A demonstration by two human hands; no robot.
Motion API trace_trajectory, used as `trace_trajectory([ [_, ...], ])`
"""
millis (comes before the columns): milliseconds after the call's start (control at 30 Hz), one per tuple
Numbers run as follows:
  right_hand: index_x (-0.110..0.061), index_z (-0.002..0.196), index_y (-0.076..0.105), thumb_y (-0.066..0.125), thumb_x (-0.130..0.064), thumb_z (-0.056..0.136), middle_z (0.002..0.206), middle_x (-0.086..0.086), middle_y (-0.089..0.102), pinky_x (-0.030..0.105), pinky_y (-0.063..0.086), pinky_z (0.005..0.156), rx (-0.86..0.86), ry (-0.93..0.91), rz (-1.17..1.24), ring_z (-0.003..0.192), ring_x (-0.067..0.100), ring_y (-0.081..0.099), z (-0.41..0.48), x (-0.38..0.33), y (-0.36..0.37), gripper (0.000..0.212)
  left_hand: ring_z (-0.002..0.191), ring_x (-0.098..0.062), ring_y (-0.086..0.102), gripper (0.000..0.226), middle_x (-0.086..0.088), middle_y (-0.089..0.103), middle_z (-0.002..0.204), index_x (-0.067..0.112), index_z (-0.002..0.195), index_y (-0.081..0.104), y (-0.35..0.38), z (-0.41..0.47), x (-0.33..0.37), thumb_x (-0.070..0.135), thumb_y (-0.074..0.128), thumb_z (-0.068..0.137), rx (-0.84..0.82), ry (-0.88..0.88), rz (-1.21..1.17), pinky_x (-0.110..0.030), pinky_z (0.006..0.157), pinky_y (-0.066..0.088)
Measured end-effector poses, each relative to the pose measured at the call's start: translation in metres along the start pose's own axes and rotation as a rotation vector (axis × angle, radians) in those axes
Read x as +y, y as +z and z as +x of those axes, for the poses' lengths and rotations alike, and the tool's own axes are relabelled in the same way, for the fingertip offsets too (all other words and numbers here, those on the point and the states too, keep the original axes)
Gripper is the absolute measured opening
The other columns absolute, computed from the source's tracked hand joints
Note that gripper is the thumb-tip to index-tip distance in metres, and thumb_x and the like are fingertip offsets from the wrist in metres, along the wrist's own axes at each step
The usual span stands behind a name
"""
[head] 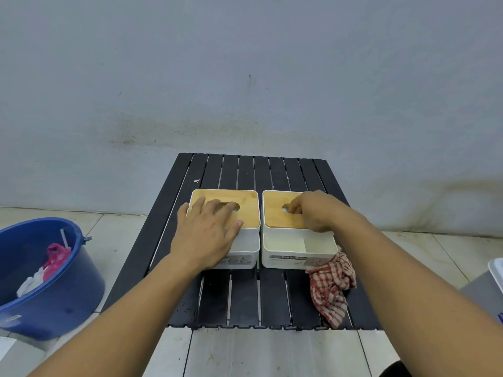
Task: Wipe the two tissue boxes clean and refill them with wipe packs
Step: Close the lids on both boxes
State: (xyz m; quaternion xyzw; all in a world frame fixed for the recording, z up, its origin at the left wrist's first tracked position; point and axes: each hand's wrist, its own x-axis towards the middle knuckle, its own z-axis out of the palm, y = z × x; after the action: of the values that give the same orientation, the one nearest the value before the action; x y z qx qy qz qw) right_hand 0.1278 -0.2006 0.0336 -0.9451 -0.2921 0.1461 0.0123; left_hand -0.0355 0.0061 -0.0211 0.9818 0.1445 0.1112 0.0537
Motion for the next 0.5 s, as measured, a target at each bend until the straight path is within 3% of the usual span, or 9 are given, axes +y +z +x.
trace_trajectory([
  [133, -0.033, 0.141, 0.057, 0.043, 0.003, 0.092, 0.137, 0.003, 0.055, 0.037, 0.056, 0.093, -0.19, 0.002, -0.137, 0.108, 0.029, 0.06, 0.021, -0.014, -0.015, 0.062, 0.145, -0.025, 0.036, 0.074, 0.009, 0.055, 0.144, 0.044, 0.143, 0.051, 0.002, 0.001, 0.002, 0.067, 0.003, 0.091, 0.006, -0.009, -0.026, -0.057, 0.117, 0.02],
  [200, -0.023, 0.145, 0.052, 0.041, -0.004, 0.095, 0.126, 0.007, 0.056, 0.031, 0.059, 0.071, -0.271, 0.037, -0.137, 0.084, 0.025, 0.066, 0.029, -0.02, -0.019, 0.055, 0.142, -0.022, 0.04, 0.073, 0.009, 0.056, 0.141, 0.044, 0.141, 0.053, 0.001, 0.002, 0.003, 0.065, 0.004, 0.092, 0.019, -0.018, -0.04, -0.055, 0.115, 0.021],
  [267, -0.011, 0.147, 0.047, 0.042, -0.01, 0.097, 0.12, 0.012, 0.057, 0.032, 0.061, 0.062, -0.303, 0.095, -0.132, 0.061, 0.023, 0.068, 0.033, -0.025, -0.018, 0.05, 0.139, -0.018, 0.042, 0.074, 0.01, 0.055, 0.14, 0.045, 0.141, 0.054, 0.0, 0.002, 0.004, 0.065, 0.003, 0.091, 0.017, -0.027, -0.042, -0.051, 0.113, 0.022],
  [367, -0.002, 0.147, 0.042, 0.047, -0.008, 0.099, 0.123, 0.015, 0.055, 0.035, 0.063, 0.076, -0.3, 0.143, -0.157, 0.062, 0.024, 0.069, 0.034, -0.03, -0.015, 0.05, 0.137, -0.015, 0.043, 0.074, 0.012, 0.054, 0.14, 0.047, 0.141, 0.054, -0.001, 0.002, 0.004, 0.063, 0.003, 0.09, 0.024, -0.041, -0.058, -0.049, 0.112, 0.022],
  [500, -0.005, 0.15, 0.043, 0.049, -0.009, 0.101, 0.129, 0.015, 0.052, 0.029, 0.056, 0.059, -0.261, 0.12, -0.196, 0.065, 0.022, 0.067, 0.031, -0.028, -0.015, 0.049, 0.137, -0.014, 0.042, 0.075, 0.012, 0.054, 0.14, 0.047, 0.141, 0.055, -0.001, 0.003, 0.005, 0.063, 0.002, 0.09, 0.022, -0.045, -0.06, -0.048, 0.111, 0.022],
])
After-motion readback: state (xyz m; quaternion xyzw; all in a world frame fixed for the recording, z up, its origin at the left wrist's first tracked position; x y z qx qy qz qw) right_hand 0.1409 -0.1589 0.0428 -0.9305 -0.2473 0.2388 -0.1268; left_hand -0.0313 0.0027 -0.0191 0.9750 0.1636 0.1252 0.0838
